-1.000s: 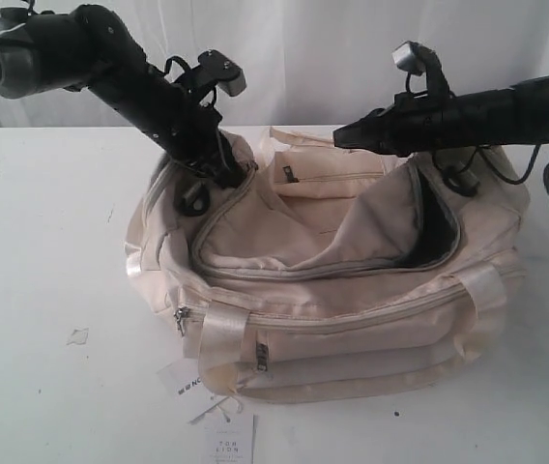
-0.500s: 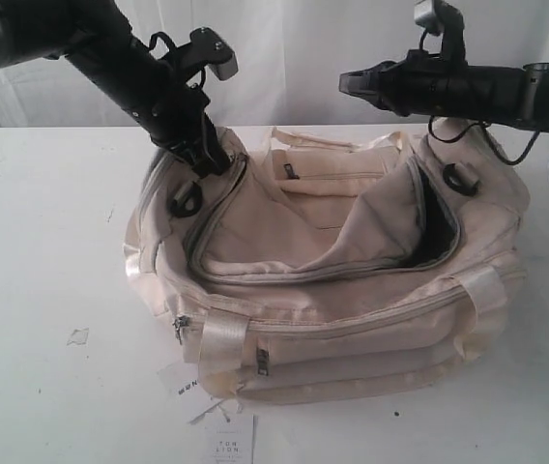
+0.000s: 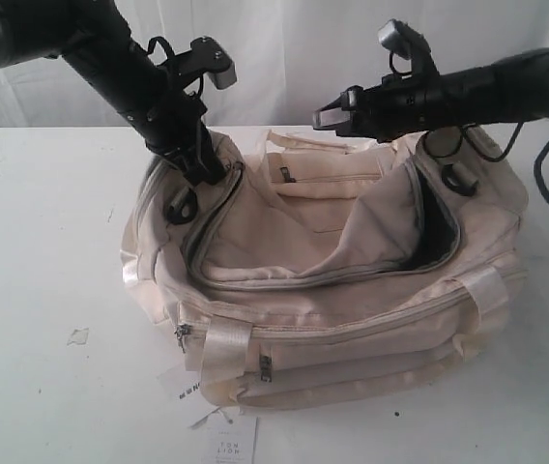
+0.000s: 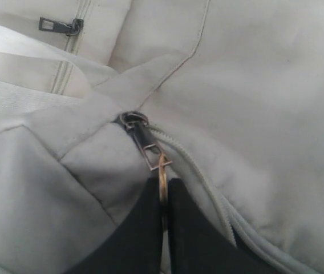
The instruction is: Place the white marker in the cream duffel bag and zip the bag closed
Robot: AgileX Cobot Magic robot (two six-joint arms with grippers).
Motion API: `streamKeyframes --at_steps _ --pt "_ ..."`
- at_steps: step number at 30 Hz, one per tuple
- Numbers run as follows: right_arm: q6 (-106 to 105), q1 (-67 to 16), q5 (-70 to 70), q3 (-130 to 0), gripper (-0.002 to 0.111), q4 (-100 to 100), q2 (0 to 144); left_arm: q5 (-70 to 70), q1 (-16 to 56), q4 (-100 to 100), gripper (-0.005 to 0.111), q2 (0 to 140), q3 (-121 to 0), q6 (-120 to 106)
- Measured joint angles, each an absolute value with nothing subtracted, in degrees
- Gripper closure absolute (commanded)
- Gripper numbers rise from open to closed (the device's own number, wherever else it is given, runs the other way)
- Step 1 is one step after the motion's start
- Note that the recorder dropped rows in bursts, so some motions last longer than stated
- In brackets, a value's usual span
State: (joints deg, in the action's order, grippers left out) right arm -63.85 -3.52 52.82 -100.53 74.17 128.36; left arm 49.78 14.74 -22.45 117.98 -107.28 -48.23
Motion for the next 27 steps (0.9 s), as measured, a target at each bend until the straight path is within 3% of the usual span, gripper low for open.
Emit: streamKeyframes --at_steps 10,17,27 --pt "-55.01 -6.63 62.47 -126.99 0.055 60.47 137.86 52.92 14.74 -22.34 0.107 117.98 -107.28 -48.50" --pt "-62.83 -11.20 69.25 -129.07 0.055 58.95 143.87 52.92 14.74 -22.34 0.107 117.98 -107.28 -48.60" --pt "-66.37 -15.86 64.53 -129.42 0.055 58.85 144.12 52.92 14.74 -21.94 0.107 117.98 -107.28 -48.72"
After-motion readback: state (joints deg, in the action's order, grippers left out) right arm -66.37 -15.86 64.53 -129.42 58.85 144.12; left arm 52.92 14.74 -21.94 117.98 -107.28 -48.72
